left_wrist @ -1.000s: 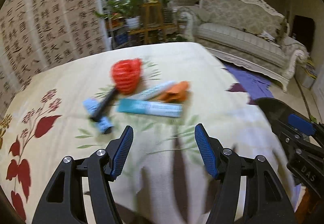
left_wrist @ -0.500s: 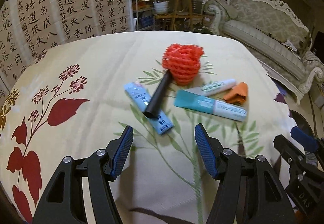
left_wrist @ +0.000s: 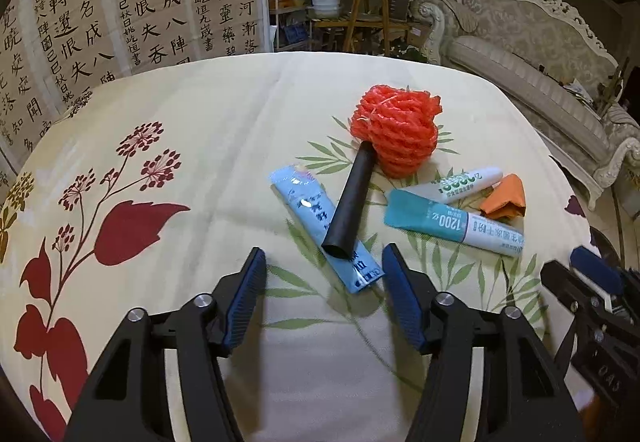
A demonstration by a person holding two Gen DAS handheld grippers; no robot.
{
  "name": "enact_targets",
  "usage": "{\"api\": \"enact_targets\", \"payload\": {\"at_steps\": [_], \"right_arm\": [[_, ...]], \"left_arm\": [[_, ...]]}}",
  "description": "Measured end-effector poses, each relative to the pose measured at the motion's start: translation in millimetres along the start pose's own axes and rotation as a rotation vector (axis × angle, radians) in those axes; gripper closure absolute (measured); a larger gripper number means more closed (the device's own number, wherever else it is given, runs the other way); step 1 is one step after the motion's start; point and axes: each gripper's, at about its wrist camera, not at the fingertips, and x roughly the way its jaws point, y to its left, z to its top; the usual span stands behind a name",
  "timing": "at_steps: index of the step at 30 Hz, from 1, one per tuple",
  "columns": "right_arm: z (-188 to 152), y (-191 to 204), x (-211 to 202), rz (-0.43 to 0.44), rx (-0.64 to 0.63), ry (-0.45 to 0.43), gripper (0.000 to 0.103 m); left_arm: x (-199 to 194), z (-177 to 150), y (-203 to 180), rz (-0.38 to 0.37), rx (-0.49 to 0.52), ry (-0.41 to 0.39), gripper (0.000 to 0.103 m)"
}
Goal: Collect trash
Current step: 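Grasp the light blue printed tube with the left gripper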
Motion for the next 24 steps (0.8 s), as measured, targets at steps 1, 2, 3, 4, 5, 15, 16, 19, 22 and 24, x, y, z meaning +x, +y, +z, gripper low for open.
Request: {"api": "enact_targets", "payload": {"at_steps": [1,2,3,4,5,15,16,19,22,24], "right_arm": [[0.4,0.6,0.7,0.001,-0.003,0.001,0.052],[0.4,1.2,1.4,0.001,-0.004,0.002,0.052],[0.6,1.6,1.8,0.001,-0.005,0.004,0.052],[0.7,1.8,2.0,0.002,-0.006,0.005,0.052],[0.9,1.9,2.3,0.002,-0.005,0.006,0.052],[1.5,5.6,5.8,-0.009,-0.016,0.016,0.052],[1.4,6.0,6.2,-0.012,-0.018,0.017,0.052],[1.3,6.0,6.9,-0.015,-0.020,0.018,0.052],[1.0,6.2,8.2,-0.018,-0.019,0.021,0.052],[1.0,6.6,8.2,-0.019,-0.022,0.022,0.052]], "left_arm": [[-0.6,-0.4,2.4,0.004,0.004,0.001,0.047],[-1.4,-1.4,3.9,0.006,0.005,0.001,0.047],[-2.1,-2.2,6.1,0.008,0.005,0.001,0.047],[-2.5,-2.9,8.5,0.012,0.004,0.002,0.047],[-3.2,-3.8,12.0,0.015,0.001,0.001,0.048],[-0.6,-0.9,22.4,0.012,0.020,-0.003,0.048],[1.3,1.5,22.4,0.011,0.023,-0.003,0.048],[4.0,5.7,24.4,0.001,0.016,-0.004,0.048],[5.7,8.2,24.6,0.001,0.026,-0.009,0.061],[5.5,8.5,22.8,-0.007,0.040,-0.012,0.074]]}}
